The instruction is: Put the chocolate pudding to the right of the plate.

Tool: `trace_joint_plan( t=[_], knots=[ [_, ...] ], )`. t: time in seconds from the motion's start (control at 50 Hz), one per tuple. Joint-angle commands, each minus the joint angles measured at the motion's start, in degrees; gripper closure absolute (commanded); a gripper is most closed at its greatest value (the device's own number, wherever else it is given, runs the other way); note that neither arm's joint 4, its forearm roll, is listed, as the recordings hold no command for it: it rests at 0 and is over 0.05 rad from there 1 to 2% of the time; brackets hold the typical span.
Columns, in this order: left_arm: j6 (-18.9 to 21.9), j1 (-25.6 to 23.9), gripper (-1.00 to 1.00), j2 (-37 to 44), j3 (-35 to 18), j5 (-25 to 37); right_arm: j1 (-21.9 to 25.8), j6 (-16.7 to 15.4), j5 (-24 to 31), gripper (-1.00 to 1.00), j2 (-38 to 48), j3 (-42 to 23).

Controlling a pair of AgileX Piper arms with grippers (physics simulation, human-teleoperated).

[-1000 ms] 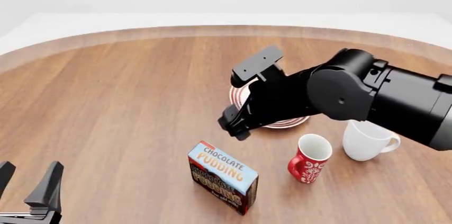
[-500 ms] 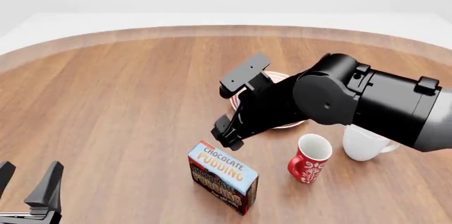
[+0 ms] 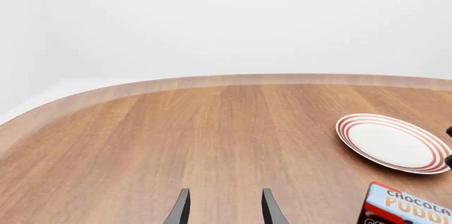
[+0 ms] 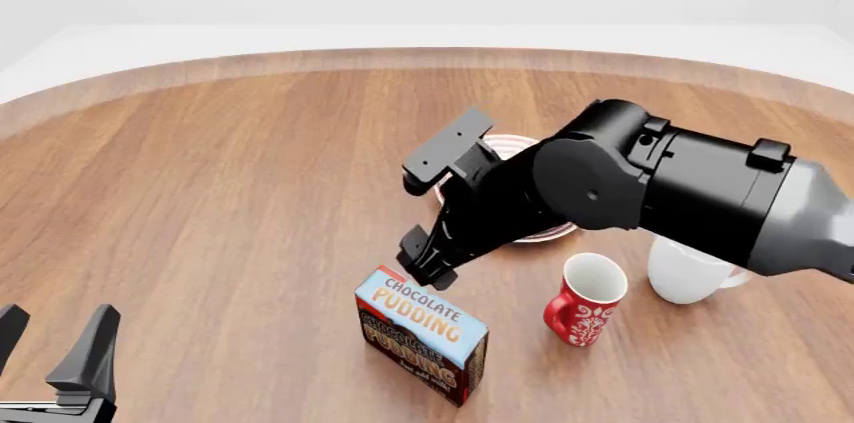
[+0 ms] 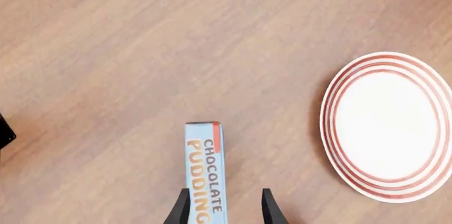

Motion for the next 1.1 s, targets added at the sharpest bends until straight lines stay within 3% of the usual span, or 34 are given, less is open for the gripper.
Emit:
trace_joint_plan(
  t=[0.02,1.1],
  knots=[
    [0.00,0.00,-1.00,0.00,0.00,0.00,0.27,-1.24,0.55,-1.00,2.08,-1.04],
    [0.00,0.00,-1.00,0.00,0.00,0.00,3.17,0.28,-1.15,-1.00,4.52,-0.25]
  ],
)
